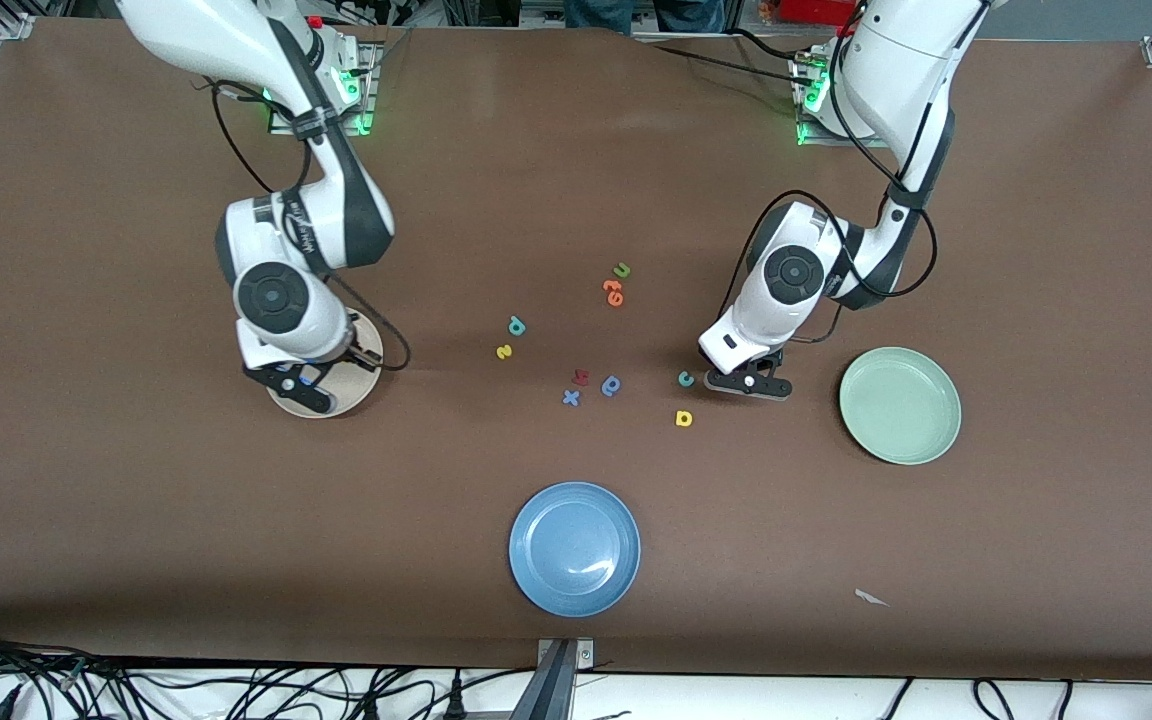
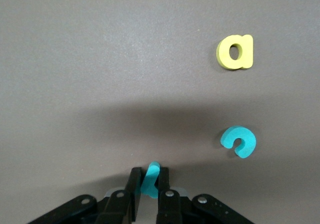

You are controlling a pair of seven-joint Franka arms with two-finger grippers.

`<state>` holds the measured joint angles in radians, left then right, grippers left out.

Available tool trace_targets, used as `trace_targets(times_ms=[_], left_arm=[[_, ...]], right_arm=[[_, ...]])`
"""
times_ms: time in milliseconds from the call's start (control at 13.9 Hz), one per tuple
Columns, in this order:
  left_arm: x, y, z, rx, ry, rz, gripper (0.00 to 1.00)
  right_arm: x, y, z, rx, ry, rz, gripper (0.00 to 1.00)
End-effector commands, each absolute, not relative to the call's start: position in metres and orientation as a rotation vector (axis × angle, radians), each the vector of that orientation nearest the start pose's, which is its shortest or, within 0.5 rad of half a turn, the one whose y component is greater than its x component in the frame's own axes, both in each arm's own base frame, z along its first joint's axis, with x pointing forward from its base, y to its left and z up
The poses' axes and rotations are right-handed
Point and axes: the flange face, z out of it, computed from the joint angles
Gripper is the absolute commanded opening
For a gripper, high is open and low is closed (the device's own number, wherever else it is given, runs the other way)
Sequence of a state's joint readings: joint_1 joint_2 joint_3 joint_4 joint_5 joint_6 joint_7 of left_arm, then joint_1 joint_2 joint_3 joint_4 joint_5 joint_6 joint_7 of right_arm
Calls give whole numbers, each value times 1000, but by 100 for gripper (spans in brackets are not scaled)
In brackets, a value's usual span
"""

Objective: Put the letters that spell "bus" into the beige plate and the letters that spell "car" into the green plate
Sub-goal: 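Drop the yellow u on the beige plate while the left gripper carries teal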

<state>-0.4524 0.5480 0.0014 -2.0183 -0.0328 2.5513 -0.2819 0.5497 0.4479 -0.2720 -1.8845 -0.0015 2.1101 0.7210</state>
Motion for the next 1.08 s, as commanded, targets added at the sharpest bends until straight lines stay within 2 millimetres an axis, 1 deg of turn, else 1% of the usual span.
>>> trace_targets(times_ms=[0,72,144,216,288,360,432,505,577,649,721,793,865,937,1009], left_arm=[[567,-255,207,-3098,252,106,3],[577,-246,220,-3070,270,150,3],[587,-234,229,-3062,281,183,2],[597,-215,240,-3065,307,185,1],[604,-196,243,-3068,345,183,0],[612,-172,249,-3072,379,173,0],[620,-144,251,-3075,415,172,0],[626,-115,255,-3076,458,165,0],[630,-90,255,-3077,483,167,0],[634,-67,256,-3078,497,164,0],[636,-49,257,-3080,502,163,0],[637,-32,257,-3075,520,167,0],[637,-16,255,-3043,575,172,0],[637,-3,254,-3001,639,183,25],[638,1,249,-2971,694,187,99]], right_arm=[[558,142,234,-3254,608,186,8],[555,135,223,-3244,619,160,9],[553,129,216,-3243,628,157,15],[552,129,215,-3244,631,163,59],[553,129,218,-3242,629,160,100],[555,130,223,-3238,628,153,100],[556,132,230,-3234,629,153,100],[562,139,241,-3231,620,146,100],[566,151,251,-3230,612,160,100],[568,172,258,-3207,618,168,100],[568,191,260,-3138,700,176,100],[567,211,262,-3085,734,186,100],[567,236,262,-3066,703,180,100],[573,252,261,-3041,748,167,100],[576,271,261,-3018,828,151,100]])
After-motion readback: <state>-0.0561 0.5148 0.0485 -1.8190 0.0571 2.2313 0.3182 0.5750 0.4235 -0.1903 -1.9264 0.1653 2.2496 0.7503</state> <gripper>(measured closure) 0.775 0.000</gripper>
